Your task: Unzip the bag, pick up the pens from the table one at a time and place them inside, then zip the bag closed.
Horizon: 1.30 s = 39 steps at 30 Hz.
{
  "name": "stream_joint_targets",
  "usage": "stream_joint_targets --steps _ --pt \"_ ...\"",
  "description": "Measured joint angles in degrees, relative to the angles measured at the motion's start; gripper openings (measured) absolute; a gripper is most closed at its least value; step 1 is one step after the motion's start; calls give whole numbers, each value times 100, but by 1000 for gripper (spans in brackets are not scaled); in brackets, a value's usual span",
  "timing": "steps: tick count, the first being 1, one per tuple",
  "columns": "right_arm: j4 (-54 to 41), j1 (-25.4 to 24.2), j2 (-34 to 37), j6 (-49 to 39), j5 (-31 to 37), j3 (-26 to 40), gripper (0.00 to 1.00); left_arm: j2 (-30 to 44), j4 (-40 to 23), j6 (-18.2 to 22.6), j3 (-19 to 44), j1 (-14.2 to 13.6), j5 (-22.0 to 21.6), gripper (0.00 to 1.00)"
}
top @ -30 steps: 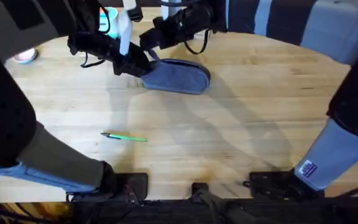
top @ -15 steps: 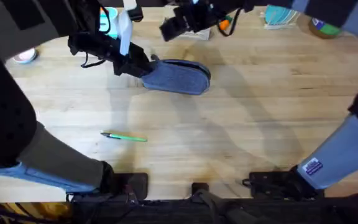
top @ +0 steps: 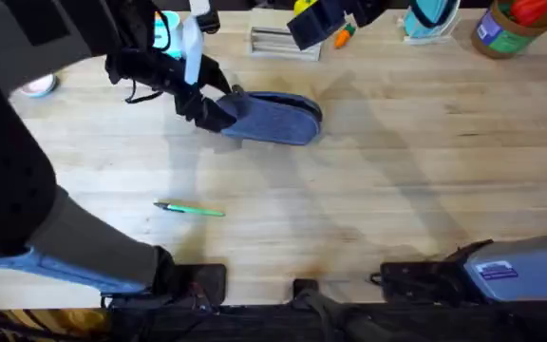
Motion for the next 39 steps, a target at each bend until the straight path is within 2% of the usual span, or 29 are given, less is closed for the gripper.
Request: stream_joint_targets --steps 1,5,9,14,15,20,22,23,28,29,33,39 --pt "-13 4 -25 -15 0 28 997 0 -13 -15 0 -28 39 992" --pt "-84 49 -95 -15 3 28 997 0 -12 -17 2 -18 37 993" --pt "-90 74 -483 -15 0 28 997 -73 -440 -17 90 88 15 993" --pt "-294 80 -902 -17 -47 50 997 -608 -781 -16 390 493 -7 993" --pt "-268 157 -812 -29 -112 -81 997 -975 -879 -15 471 760 -7 993" --pt "-215 455 -377 -37 -179 -563 994 -1222 -953 0 481 1035 -7 993" --pt "-165 577 -169 -82 -181 -665 904 -1228 -962 25 481 1114 -5 993" --pt "-136 631 -74 -119 -183 -688 812 -1227 -967 45 481 1147 -3 993" --pt "160 845 185 -344 -199 -706 96 -1226 -1157 502 481 1207 83 993" --pt "190 862 205 -364 -199 -706 51 -1228 -1250 686 481 1207 93 993" --pt "238 868 345 -424 -199 -706 34 -1226 -1503 1327 481 1207 105 993" --pt "268 868 692 -467 -199 -706 34 -1226 -1546 1724 481 1207 107 993"
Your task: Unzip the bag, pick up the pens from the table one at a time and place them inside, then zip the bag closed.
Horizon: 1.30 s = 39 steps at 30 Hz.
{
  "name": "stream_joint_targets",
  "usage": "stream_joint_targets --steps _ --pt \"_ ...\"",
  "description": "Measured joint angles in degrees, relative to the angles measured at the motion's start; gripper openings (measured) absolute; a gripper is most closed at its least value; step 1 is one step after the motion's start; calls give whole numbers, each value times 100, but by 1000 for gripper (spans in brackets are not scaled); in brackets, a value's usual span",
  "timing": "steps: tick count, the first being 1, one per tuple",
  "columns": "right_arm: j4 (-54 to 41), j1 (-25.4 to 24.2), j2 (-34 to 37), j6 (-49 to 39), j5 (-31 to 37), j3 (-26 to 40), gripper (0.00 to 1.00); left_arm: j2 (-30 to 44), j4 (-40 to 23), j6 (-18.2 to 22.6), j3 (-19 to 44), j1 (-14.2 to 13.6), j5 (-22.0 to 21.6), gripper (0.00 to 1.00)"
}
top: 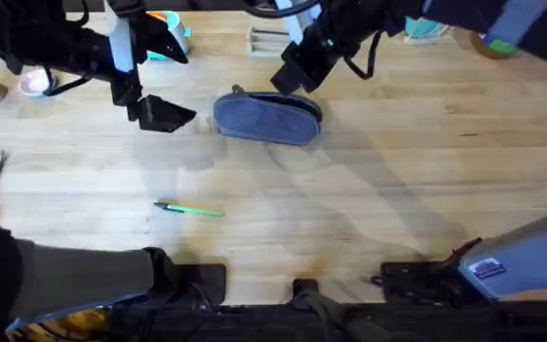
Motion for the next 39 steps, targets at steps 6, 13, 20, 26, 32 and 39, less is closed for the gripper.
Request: stream_joint_targets --steps 6,13,20,26,32,39 --pt "47 4 188 -40 0 0 34 -1 -2 111 0 0 -1 993" --pt "146 15 279 -42 0 0 34 -1 -27 124 0 0 -2 993" --pt "122 15 595 -43 0 0 34 0 -131 126 0 0 -2 993" --pt "352 15 1178 -71 0 0 34 0 -129 127 0 0 0 993" --pt "425 15 1356 -125 -81 0 34 0 -128 127 0 0 0 992" --pt "438 19 1386 -151 -156 0 370 0 -130 127 0 0 0 993"
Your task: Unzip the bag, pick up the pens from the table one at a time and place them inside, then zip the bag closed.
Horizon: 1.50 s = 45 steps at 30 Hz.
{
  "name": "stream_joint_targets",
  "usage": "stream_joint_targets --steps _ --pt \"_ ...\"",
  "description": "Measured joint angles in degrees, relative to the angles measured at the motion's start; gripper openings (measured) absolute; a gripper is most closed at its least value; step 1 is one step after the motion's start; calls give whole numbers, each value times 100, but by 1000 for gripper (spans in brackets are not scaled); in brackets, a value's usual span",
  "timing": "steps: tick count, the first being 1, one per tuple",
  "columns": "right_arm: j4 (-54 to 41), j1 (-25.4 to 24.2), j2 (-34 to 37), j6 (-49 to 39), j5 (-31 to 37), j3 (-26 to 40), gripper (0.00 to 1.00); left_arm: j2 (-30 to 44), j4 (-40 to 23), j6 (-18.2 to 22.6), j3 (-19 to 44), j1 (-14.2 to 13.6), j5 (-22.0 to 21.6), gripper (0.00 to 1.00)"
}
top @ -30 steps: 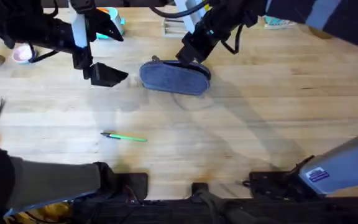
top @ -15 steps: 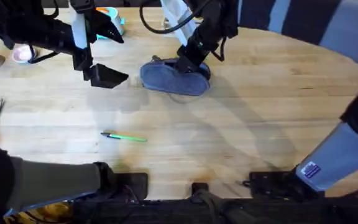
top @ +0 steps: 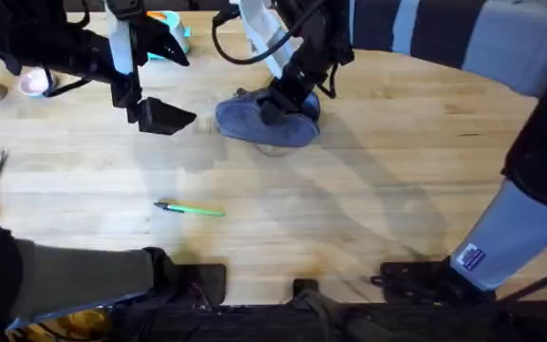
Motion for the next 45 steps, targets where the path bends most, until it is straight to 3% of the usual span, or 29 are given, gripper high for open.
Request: stream_joint_targets --steps 2,3,4,19,34,40,44,45 --pt "-15 18 0 -22 3 0 656 0 1 0 0 0 0 993" --pt "-37 19 2 -76 6 0 978 0 -1 0 0 0 0 993" --pt "-34 19 0 -81 6 0 993 -2 -1 0 0 0 0 993" --pt "-67 16 -88 -95 5 -1 998 0 -93 13 0 0 -67 993" --pt "-87 -248 -1968 -76 -3 -2 997 -525 -923 20 0 0 -746 993" --pt "-343 -246 -2318 121 -118 -2 997 -891 -912 20 0 0 -814 993" --pt "-700 -154 -2321 299 -419 -2 997 -971 -845 7 0 19 -1103 993" --pt "-806 131 -2323 427 -473 -2 997 -970 -793 -19 0 193 -1252 993"
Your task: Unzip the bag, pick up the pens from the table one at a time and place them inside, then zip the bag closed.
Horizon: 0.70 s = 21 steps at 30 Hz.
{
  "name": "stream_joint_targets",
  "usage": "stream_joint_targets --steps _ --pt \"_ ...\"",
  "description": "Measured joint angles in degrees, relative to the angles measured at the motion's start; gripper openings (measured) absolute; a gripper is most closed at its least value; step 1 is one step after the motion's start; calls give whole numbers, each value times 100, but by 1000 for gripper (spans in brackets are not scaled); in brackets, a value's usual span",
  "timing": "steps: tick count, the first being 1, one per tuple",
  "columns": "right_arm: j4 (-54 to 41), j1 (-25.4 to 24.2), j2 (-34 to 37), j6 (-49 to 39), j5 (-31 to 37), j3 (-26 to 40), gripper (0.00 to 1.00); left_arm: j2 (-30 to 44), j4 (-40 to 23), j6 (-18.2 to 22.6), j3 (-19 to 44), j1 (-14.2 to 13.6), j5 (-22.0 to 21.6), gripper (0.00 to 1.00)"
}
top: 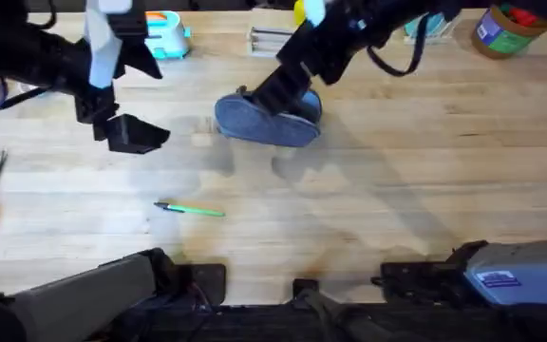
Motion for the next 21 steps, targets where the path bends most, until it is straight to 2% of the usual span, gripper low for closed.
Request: stream_joint_targets --steps 4,5,9,10,16,21 --pt "-27 478 0 80 11 -21 997 0 8 43 0 559 -31 993" --pt "84 792 0 167 19 -207 997 1 7 219 0 1058 43 992" --pt "371 1144 0 337 32 -741 997 0 12 447 0 1577 134 993" --pt "734 1444 2 453 203 -1122 997 0 22 523 0 1807 183 993" --pt "1574 2256 47 613 630 -1647 997 7 -79 859 0 2250 200 993" --pt "1888 2864 307 729 780 -1755 998 146 -106 1102 0 2397 203 993"
